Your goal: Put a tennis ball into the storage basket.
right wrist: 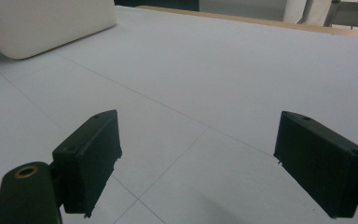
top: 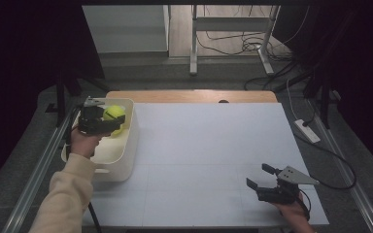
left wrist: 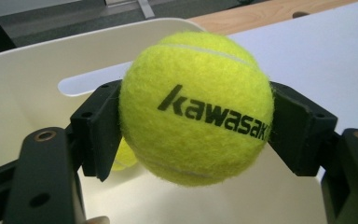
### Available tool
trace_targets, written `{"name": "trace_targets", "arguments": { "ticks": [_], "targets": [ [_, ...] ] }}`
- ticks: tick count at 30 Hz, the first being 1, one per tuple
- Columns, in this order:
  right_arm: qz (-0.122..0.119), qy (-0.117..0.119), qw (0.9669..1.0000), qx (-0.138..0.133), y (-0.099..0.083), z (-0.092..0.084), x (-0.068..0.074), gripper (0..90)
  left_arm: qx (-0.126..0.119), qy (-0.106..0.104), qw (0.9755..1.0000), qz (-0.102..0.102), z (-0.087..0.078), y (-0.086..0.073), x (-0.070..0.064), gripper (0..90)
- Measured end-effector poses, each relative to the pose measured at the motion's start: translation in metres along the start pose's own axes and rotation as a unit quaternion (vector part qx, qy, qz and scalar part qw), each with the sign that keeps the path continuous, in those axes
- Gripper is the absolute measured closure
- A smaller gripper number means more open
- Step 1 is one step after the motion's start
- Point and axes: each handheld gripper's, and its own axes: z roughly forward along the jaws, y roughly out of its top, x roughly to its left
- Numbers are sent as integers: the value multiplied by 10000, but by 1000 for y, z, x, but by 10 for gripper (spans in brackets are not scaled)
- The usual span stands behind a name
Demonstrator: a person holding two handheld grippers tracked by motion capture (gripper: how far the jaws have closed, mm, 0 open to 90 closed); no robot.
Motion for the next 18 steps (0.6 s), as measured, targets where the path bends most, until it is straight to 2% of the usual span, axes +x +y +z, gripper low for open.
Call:
{"name": "trace_targets", "arguments": {
  "ticks": [3, 9, 15, 18],
  "targets": [
    [3, -3, 10000, -8, 0, 0, 0, 144, 89, 26, 10000, 4, 3, -1, 1, 262],
    [-1, -4, 10000, -4, 0, 0, 0, 144, 49, 73, 10000, 24, 3, -2, 1, 261],
    [4, -8, 10000, -8, 0, 0, 0, 144, 51, 41, 10000, 30, 2, -2, 0, 259],
    [-5, -11, 10000, -15, 0, 0, 0, 144, 118, -50, 9999, 79, 3, -2, 0, 247]
  ]
}}
